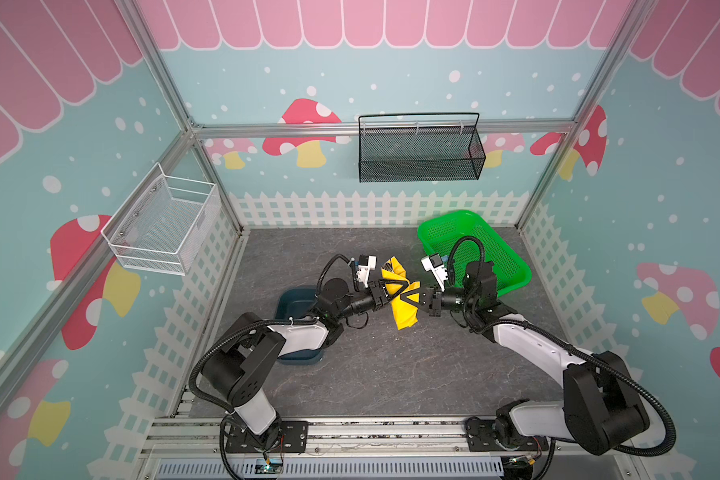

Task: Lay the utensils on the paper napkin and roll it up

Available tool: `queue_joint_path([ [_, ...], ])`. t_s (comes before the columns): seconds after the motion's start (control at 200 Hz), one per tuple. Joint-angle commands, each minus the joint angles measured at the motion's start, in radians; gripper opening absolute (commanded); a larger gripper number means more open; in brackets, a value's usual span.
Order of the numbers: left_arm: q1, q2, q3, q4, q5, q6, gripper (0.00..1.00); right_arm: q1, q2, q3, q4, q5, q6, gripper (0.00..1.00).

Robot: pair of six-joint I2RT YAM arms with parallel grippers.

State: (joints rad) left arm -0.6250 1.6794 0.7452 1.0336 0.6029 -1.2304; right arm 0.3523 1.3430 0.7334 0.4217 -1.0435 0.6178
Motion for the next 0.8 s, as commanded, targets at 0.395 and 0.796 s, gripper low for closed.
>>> queue_joint_path([
  [0.395,-0.007,0.011,-0.002,0.104,-0.049,-0.045,0.25,-0.003,-0.003,-0.031,0.075,-0.023,0.013,0.00],
  [0.796,-0.005,-0.012,-0.020,0.112,-0.071,-0.035,0.18,-0.003,-0.022,-0.045,0.077,0.000,0.026,0.06],
])
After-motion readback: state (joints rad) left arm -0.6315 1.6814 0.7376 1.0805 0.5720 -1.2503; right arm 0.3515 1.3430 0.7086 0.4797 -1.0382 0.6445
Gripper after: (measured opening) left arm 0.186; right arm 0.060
